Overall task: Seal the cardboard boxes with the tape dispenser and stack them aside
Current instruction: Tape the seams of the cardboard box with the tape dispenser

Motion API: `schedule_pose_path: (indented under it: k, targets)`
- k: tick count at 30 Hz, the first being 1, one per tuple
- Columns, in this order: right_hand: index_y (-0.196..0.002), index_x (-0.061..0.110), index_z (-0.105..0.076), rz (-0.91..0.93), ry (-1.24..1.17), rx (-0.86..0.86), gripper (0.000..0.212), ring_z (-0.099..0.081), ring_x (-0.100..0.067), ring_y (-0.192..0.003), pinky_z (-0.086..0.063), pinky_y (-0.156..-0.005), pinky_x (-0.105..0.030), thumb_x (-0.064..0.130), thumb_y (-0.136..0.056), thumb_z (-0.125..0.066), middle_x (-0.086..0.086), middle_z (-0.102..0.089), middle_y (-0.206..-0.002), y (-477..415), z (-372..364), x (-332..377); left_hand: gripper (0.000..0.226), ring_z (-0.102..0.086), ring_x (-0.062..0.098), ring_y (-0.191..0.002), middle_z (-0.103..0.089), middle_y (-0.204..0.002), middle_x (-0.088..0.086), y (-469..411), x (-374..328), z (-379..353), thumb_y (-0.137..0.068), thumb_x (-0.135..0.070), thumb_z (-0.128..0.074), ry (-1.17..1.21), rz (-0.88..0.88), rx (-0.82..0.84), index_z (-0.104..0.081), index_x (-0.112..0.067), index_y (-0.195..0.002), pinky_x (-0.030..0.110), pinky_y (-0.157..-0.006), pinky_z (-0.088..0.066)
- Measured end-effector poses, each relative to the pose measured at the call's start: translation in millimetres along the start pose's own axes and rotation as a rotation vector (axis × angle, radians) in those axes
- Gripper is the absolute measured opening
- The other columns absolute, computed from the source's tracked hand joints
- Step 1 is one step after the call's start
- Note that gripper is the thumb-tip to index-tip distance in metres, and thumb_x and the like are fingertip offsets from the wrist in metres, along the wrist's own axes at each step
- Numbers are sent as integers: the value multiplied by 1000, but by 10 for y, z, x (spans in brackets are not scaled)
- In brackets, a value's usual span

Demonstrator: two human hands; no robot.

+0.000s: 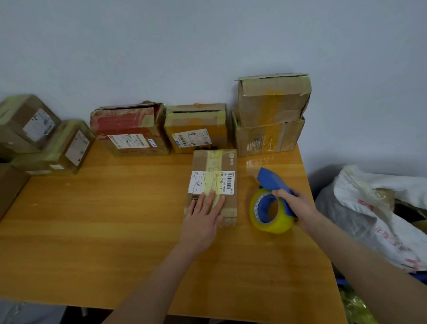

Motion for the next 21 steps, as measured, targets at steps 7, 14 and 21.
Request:
schedule_pose_path:
  k: [7,14,21]
  targets:
    - [-126,23,-56,-215,-134,-7,51,-60,-27,-98,-50,-89,-47,57,-88,-59,-7,-62,-108,-93,-228,-349,51,12,23,-148,12,-160,-4,-2,-10,50,-104,-40,-17,45,-8,49,7,-36,-150,40,-118,9]
    - [-144,13,-42,316,836,-192,61,-50,-28,-122,-45,-95,-40,51,-96,-47,-13,-45,-140,160,-219,-78,48,-3,18,-149,-6,-158,-4,118,106,167,-104,-18,-34,291,65,-119,-22,-21,-151,35,-122,-5]
    - [-156,27,1,636,1185,81,63,14,-22,-149,-30,-116,-34,43,-103,-29,-2,24,-160,601,-1252,-348,55,19,25,-145,18,-156,-3,190,31,19,-96,-45,-4,50,5,-37,14,-35,-147,45,-116,16]
Point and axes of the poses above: each hand's wrist, its own y-axis away from the middle knuckle, its own z-axis out of the back of the hand, x = y × z, the point moved 1 cm from there along -y, towards the middle knuckle
